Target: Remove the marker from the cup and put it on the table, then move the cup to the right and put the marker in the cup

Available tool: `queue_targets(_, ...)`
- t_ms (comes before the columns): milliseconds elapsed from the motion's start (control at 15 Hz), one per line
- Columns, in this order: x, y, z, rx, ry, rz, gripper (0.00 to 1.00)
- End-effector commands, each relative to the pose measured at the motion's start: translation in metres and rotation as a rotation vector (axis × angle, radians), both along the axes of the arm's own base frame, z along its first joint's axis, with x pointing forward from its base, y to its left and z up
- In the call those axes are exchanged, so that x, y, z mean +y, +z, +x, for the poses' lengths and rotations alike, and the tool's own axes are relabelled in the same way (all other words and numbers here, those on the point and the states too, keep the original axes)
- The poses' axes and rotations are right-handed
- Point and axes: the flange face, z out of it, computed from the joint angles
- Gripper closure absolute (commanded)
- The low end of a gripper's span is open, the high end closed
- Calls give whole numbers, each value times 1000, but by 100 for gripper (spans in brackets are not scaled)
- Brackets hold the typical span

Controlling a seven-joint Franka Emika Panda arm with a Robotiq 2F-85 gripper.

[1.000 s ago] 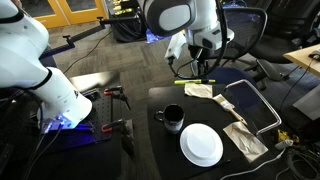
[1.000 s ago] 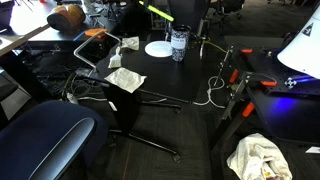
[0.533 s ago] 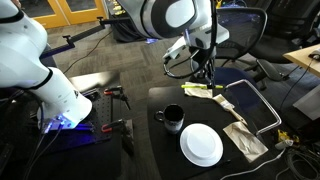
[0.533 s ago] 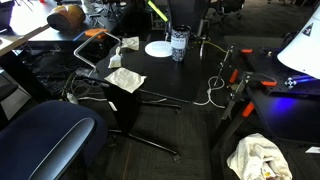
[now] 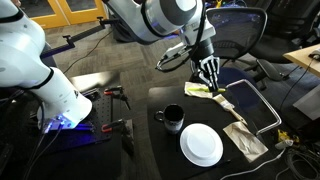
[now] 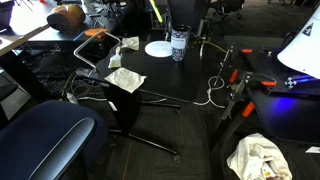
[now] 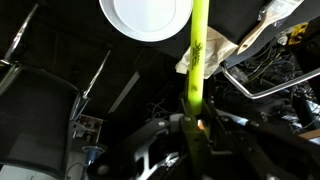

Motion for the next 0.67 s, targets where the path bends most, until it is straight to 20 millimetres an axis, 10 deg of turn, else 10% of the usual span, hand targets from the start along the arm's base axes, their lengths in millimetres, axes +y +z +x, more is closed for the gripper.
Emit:
queue_targets(0, 12, 4, -2, -41, -122, -89, 96)
queue_targets(600, 34, 9, -6, -77, -380, -269, 96)
